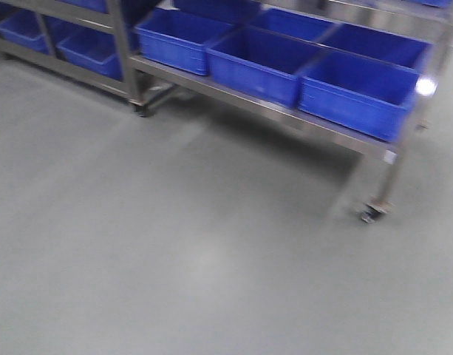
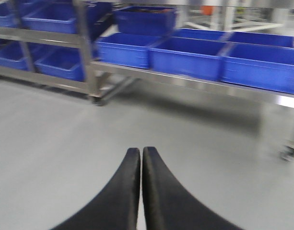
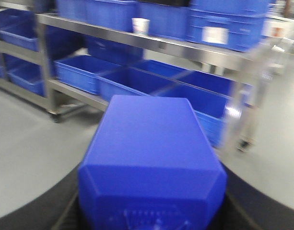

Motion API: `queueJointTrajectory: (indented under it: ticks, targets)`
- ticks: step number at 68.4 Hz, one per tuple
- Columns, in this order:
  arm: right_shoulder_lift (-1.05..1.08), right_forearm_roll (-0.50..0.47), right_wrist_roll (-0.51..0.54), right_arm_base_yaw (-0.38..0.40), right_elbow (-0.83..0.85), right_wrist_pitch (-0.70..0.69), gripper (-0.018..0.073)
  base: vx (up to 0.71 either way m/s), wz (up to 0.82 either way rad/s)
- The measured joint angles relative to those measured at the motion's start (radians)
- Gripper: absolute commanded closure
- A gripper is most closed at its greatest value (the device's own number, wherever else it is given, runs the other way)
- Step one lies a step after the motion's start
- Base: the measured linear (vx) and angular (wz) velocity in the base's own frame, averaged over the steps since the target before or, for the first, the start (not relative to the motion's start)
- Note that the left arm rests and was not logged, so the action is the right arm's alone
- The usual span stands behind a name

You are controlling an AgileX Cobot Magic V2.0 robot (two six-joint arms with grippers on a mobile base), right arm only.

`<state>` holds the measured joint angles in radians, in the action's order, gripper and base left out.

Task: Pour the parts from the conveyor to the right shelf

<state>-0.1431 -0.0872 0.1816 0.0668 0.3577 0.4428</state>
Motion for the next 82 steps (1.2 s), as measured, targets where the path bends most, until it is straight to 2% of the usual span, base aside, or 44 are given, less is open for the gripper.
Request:
queueJointTrajectory:
  ticks: [40,82]
  targets:
    - [0.000,0.000,0.000,0.000,0.000,0.000,0.0565,0.71,0.71]
    - [0.000,0.000,0.000,0.000,0.000,0.000,0.0565,0.72,0.46]
